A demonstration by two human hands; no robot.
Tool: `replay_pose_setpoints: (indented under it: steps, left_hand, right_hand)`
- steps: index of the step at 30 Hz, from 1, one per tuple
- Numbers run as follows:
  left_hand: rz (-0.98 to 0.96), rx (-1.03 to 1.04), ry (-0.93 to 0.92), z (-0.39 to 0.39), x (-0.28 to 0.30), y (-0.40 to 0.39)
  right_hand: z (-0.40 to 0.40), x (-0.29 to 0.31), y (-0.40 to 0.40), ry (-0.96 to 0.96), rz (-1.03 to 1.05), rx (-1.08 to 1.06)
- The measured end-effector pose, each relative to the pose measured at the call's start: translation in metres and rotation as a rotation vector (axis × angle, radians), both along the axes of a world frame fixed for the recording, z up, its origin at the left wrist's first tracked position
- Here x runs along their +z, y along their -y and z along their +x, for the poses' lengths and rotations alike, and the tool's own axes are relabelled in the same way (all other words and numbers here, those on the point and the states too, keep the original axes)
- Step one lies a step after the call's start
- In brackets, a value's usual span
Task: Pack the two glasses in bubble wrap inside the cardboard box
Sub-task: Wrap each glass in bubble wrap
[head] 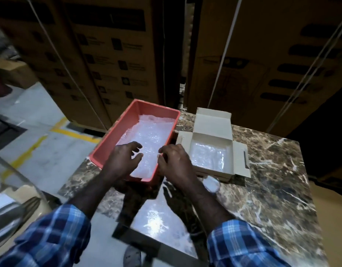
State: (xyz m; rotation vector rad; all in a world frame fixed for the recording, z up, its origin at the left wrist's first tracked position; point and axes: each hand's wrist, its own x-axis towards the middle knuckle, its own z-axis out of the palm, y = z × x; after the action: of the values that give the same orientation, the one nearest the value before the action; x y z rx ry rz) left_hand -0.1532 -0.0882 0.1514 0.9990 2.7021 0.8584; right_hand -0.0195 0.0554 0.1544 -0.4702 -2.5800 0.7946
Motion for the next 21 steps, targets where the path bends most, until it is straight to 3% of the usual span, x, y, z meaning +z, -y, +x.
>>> replay_pose_setpoints:
  steps: [3,7,14,21]
  left_hand:
    - [-0.328,-0.126,0.048,-0.062,-0.009,0.015]
    - [-0.673,-0.362,0.060,-0.099,-0.027,0.012]
    - [-0.813,-0.539,0.148,-0.121,-0.074,0.002]
    - [-0.772,-0.586,0.103,-0.128,-0.090,-0.003]
  right_hand:
    - [-0.051,-0.006,0.023,0.119,0.040,0.084]
    - [-0.093,-0.026,0.035,0.444,0.150,0.137]
    - [-0.123,-0.068,0.056,0.773,0.156,0.110]
    - [-0.124,-0.078,0.053,0.787,0.154,0.050]
